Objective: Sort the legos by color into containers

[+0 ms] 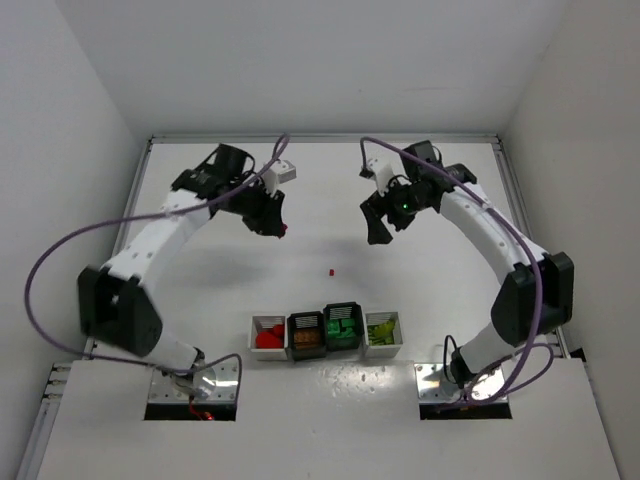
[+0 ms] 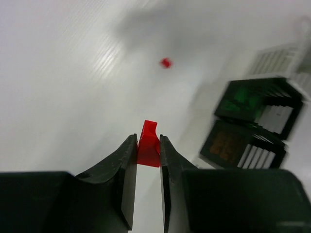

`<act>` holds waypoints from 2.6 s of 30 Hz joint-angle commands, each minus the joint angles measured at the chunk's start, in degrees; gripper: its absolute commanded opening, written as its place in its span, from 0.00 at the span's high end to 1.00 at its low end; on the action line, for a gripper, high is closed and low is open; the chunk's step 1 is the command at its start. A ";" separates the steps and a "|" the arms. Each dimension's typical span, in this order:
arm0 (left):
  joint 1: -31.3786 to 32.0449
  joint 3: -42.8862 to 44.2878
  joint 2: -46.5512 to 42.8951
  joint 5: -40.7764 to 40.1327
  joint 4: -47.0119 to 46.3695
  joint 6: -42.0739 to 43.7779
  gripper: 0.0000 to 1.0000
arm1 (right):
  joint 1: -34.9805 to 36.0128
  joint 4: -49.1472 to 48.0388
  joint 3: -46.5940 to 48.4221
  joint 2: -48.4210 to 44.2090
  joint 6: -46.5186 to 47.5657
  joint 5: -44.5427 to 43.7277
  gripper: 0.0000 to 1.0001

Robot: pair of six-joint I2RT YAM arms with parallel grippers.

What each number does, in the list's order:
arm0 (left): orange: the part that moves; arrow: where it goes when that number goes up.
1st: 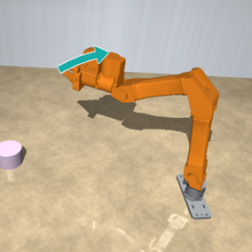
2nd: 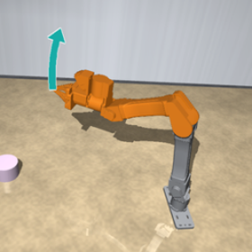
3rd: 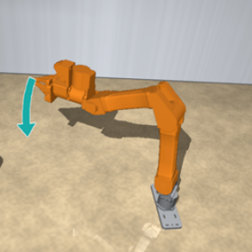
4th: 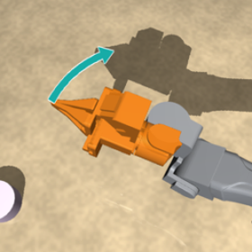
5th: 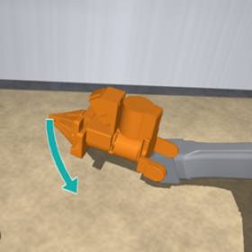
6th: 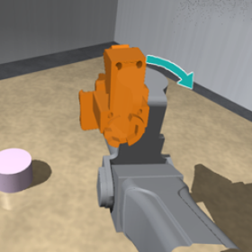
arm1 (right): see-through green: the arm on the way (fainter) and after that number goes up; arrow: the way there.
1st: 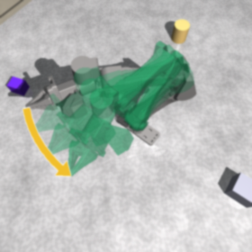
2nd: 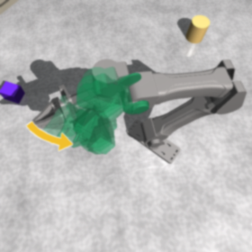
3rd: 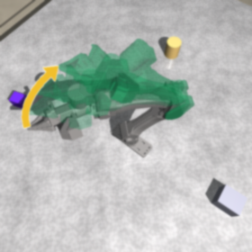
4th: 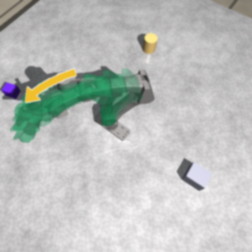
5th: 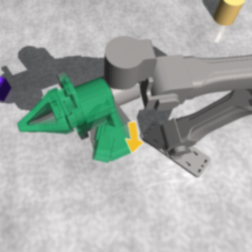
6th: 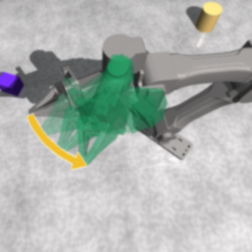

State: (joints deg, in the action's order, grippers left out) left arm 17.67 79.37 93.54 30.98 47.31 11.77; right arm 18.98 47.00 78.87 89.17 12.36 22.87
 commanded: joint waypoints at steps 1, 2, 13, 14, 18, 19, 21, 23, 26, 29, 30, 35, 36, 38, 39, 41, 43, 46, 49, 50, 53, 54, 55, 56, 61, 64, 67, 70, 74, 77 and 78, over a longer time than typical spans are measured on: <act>1.74 -4.56 -13.61 15.24 4.36 8.34 0.87 | 0.18 3.62 -1.79 2.84 8.21 2.44 0.18; 2.45 -7.28 -18.78 15.25 4.37 9.57 0.87 | 0.70 2.93 -2.57 3.55 8.73 1.48 0.18; 14.05 -16.09 -33.50 9.81 19.04 29.44 0.89 | 0.70 1.07 -0.38 11.37 8.12 1.82 0.19; 14.75 -16.09 -33.51 9.10 19.57 30.32 0.89 | 0.70 1.59 -0.38 11.38 8.12 2.35 0.19; 16.77 -14.77 -29.48 8.49 24.31 34.80 0.89 | 1.84 2.83 1.37 12.52 9.52 2.35 0.19; 16.78 -14.77 -28.77 7.87 24.93 35.60 0.89 | 1.85 2.83 1.37 12.52 10.13 2.35 0.19; 17.66 -14.77 -27.62 6.73 27.29 37.87 0.89 | 2.46 3.35 1.90 12.52 10.84 1.82 0.19; 19.41 -15.30 -27.62 4.36 27.31 37.89 0.89 | 2.99 3.36 1.90 12.52 11.37 1.30 0.19; 21.25 -15.92 -28.23 2.86 27.31 37.89 0.89 | 4.22 3.36 1.90 12.52 11.37 1.30 0.19; 21.88 -17.14 -28.23 2.33 27.31 37.89 0.86 | 5.44 3.36 1.90 13.05 11.37 0.16 0.19; 22.49 -17.15 -27.62 2.33 27.31 37.89 0.84 | 5.45 3.36 1.90 13.05 11.37 0.15 0.19; 23.64 -18.90 -27.62 1.01 27.31 37.89 0.68 | 7.38 2.30 1.90 13.58 11.37 -2.65 0.00; 23.64 -18.90 -28.23 0.31 26.61 37.89 0.65 | 7.38 2.30 1.90 13.58 11.37 -2.66 0.00; 23.64 -18.90 -28.76 -0.22 26.00 37.89 0.57 | 7.91 2.30 1.90 13.58 11.37 -2.66 0.00; 23.64 -19.43 -28.76 -1.00 25.47 37.19 0.54 | 7.91 2.30 1.90 13.58 11.37 -2.05 0.00; 23.64 -19.43 -30.33 -1.71 23.71 36.48 0.43 | 8.96 2.30 1.90 13.58 11.37 -1.43 0.00; 23.64 -19.96 -31.21 -2.24 21.87 36.48 0.41 | 8.97 1.78 1.90 13.58 11.37 -1.43 0.04; 23.64 -19.97 -31.75 -2.85 19.77 34.74 0.39 | 10.28 1.78 1.37 13.58 11.37 -1.43 0.09; 19.00 -18.03 -32.80 -1.99 13.98 30.01 0.39 | 10.81 1.25 0.85 13.58 11.37 -1.43 0.10; 17.76 -16.72 -33.33 -1.98 11.60 27.98 0.39 | 11.51 0.64 0.24 13.06 11.37 -1.95 0.10; 12.75 -16.18 -35.87 -1.28 0.97 18.23 0.39 | 12.21 0.02 0.23 13.05 11.37 -3.18 0.13; 11.61 -16.18 -36.58 -1.97 -2.28 14.81 0.38 | 12.83 -0.68 0.23 13.75 11.37 -3.79 0.14; 10.55 -17.05 -37.11 -3.02 -8.14 7.64 0.36 | 12.83 -1.21 0.23 13.75 11.37 -4.93 0.14; 8.45 -18.28 -37.81 -5.64 -10.72 3.91 0.33 | 13.44 -1.73 0.23 14.45 11.37 -4.94 0.16; 4.31 -20.14 -37.81 -19.88 -19.27 -16.93 0.40 | 15.12 -4.98 1.81 16.48 0.41 -11.35 0.28; 3.77 -20.14 -37.12 -30.69 -20.59 -25.37 0.43 | 16.26 -7.54 0.59 17.09 -7.68 -14.34 0.35; 3.16 -19.43 -35.80 -36.07 -21.12 -28.46 0.43 | 17.31 -9.38 -0.65 17.09 -14.43 -15.48 0.35; 2.46 -19.43 -35.00 -37.31 -21.12 -30.31 0.43 | 18.37 -11.31 -0.65 17.88 -21.99 -19.87 0.40; 1.93 -19.43 -32.63 -37.83 -21.12 -31.72 0.43 | 19.51 -12.02 -0.65 19.99 -28.87 -25.77 0.43; 1.93 -19.43 -32.01 -38.36 -21.12 -32.25 0.43 | 20.22 -12.02 -0.12 21.13 -31.95 -27.00 0.44; 1.23 -19.95 -32.01 -38.37 -21.12 -32.25 0.43 | 20.74 -12.02 -0.12 21.14 -32.48 -27.53 0.44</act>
State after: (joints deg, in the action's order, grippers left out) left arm 20.16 59.61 61.91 -5.52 28.42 -18.15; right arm 38.41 36.36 78.32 109.40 -13.43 -0.62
